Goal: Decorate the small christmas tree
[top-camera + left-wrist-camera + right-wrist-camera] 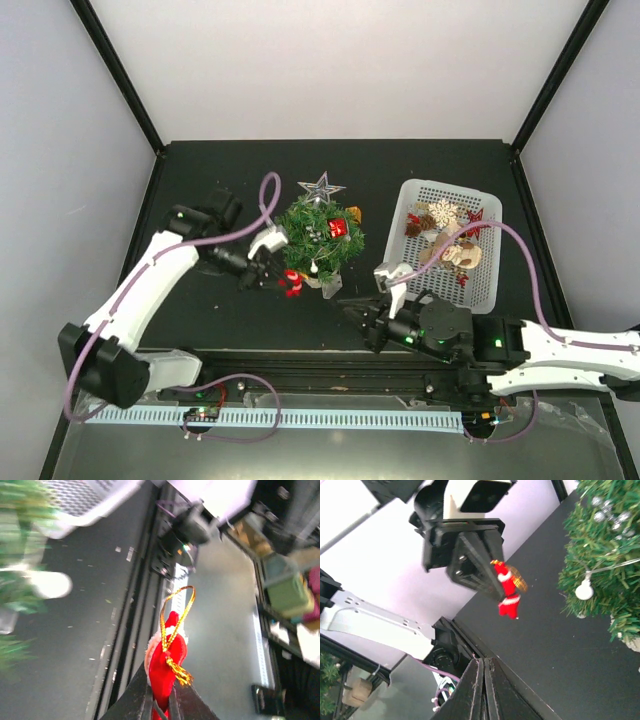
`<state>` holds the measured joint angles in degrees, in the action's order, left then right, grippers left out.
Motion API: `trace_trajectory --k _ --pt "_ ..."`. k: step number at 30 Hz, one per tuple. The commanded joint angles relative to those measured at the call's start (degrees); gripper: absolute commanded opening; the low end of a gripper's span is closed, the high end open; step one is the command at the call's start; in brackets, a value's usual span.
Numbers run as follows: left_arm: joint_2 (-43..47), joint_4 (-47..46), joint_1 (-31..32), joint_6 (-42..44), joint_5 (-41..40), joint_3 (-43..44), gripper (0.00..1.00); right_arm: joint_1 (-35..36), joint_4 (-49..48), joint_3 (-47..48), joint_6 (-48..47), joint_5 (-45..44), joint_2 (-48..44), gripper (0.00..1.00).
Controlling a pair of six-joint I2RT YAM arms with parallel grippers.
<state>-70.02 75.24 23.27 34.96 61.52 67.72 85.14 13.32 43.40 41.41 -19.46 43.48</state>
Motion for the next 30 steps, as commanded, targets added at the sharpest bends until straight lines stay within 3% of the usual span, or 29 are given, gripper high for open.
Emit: trace_trajectory --k 1,6,11,16,30 --pt "-6.8 5.3 -10.3 4.0 5.4 3.9 0.02 0.2 2.0 -2.0 1.8 -4.6 -3.9 0.06" --pt "-11.7 9.4 -17.7 7.2 8.6 6.4 0.02 0.3 3.5 -1.9 2.1 -5.3 -4.8 0.06" --pt "-11.8 3.8 -21.1 0.6 7.2 4.7 0.02 0.2 2.9 -2.2 1.4 -6.0 -4.3 0.06" --pt "-12.6 2.4 -23.6 -0.6 6.1 5.1 0.01 0.3 2.4 -2.0 0.8 -6.4 -2.9 0.06" --pt "-2.9 -18.2 -24.1 -14.9 -12.1 1.7 0.02 0.2 2.0 -1.7 0.4 -7.5 -2.1 0.06"
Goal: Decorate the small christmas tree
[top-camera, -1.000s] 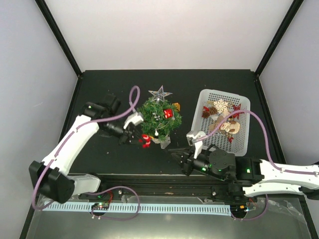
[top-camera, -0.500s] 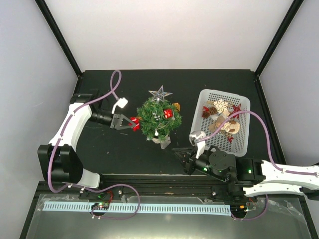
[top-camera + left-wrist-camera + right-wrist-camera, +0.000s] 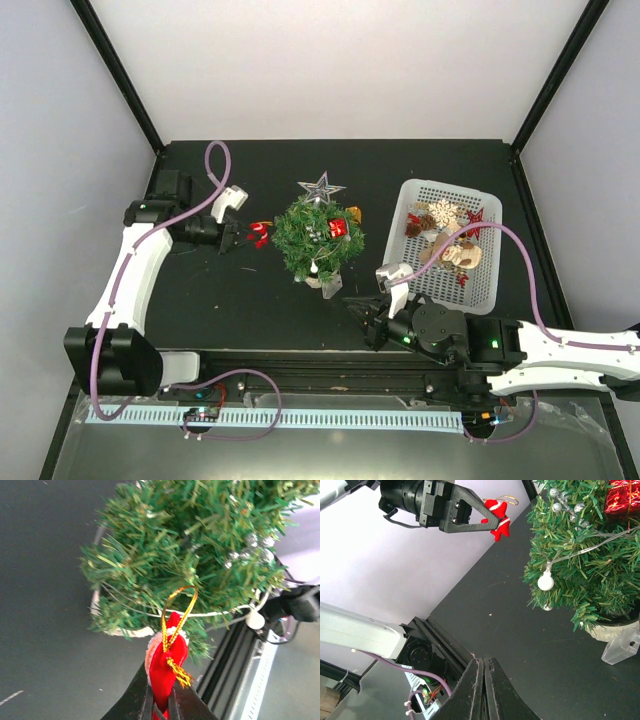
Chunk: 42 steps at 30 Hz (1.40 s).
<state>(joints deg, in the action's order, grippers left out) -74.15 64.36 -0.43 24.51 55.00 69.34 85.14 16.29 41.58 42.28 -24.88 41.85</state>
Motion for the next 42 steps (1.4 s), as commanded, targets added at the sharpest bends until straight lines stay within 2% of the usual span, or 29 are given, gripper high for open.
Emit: trace_trajectory --k 1,4,14,31,42 --pt "2.4 -9.0 -0.4 -5.0 -7.1 -0.1 0.01 0.2 -1.2 0.0 -0.5 -2.2 -0.4 0.06" --pt "3.0 -12.8 -0.3 -7.0 -11.4 -1.2 0.02 0.2 -1.4 0.1 -0.5 -2.3 -0.2 0.06" --pt "-0.9 -15.2 0.3 -8.2 -14.0 -2.5 0.02 0.2 -1.9 -0.2 -0.5 -2.1 0.4 0.06" --pt "-4.9 -12.9 4.7 -8.3 -11.2 -0.4 0.02 0.0 -1.7 0.5 -1.6 -2.5 1.6 0.07" --pt "-5.1 -12.0 4.9 -8.3 -9.5 0.2 0.02 -0.1 -2.3 0.4 -1.8 -1.8 3.3 0.07"
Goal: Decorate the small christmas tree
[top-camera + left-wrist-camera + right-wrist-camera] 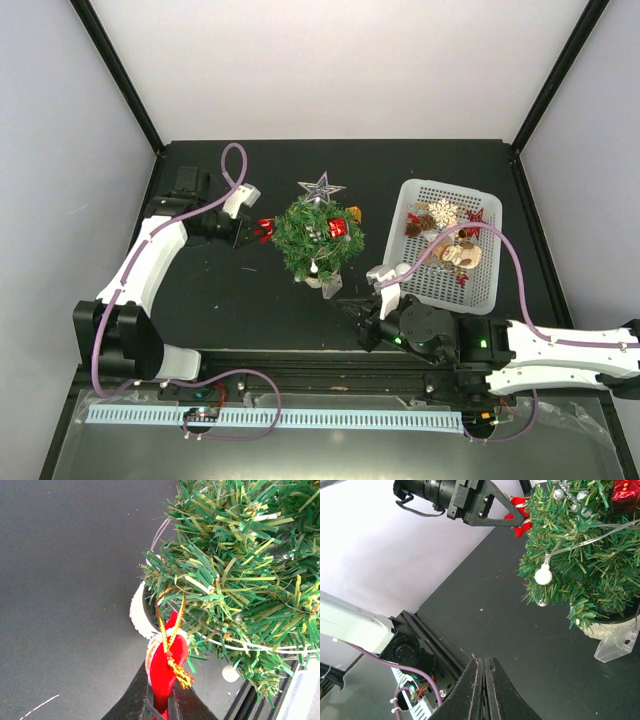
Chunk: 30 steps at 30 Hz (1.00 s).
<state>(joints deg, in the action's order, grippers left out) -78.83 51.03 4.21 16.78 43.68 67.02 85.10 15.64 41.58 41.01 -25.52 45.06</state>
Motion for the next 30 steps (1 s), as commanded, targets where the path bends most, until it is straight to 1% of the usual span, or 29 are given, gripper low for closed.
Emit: trace_trajectory --k 1,10,21,30 --pt "-0.4 1.4 0.2 -0.5 1.9 2.6 0.02 0.0 -1.7 0.4 -0.5 -1.2 0.1 0.07" --pt "1.0 2.3 0.1 -0.3 1.7 2.5 0.02 -0.2 -2.2 0.3 -0.6 -0.5 1.2 0.07" --pt "2.8 4.3 0.8 2.1 5.4 2.1 0.02 -0.2 -2.4 -0.3 -0.4 0.1 1.3 0.07" --pt "2.7 6.7 1.8 3.9 5.9 3.3 0.02 -0.2 -2.4 -0.4 -0.3 0.4 1.3 0.07"
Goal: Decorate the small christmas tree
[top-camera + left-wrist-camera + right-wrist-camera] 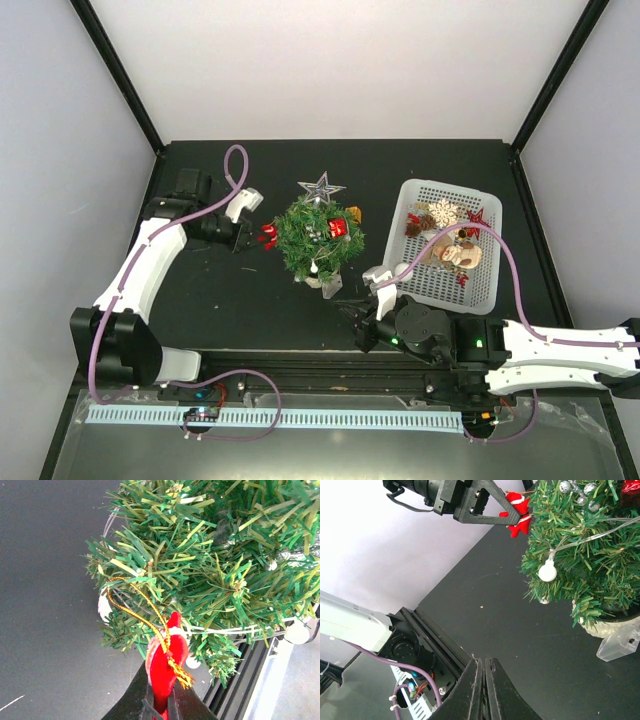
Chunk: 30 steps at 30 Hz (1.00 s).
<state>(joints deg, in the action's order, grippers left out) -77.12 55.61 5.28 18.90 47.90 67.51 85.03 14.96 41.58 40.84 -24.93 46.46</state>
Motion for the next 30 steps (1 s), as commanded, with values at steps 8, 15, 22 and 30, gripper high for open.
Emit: trace_trajectory --k 8,15,22,30 --pt "2.5 2.8 1.3 2.1 1.4 3.4 0.02 -0.1 -2.0 -0.4 0.0 0.4 0.2 0.07" --pt "2.9 5.3 3.1 4.5 1.6 3.0 0.02 -0.2 -1.9 -0.1 0.1 1.0 0.4 0.07" --pt "3.4 6.1 7.2 5.9 -1.5 2.1 0.02 -0.2 -1.9 0.2 -0.1 1.3 0.7 0.07" --pt "5.8 5.0 10.1 6.2 -9.6 1.1 0.02 -0.1 -1.7 0.4 0.1 1.6 0.9 0.07"
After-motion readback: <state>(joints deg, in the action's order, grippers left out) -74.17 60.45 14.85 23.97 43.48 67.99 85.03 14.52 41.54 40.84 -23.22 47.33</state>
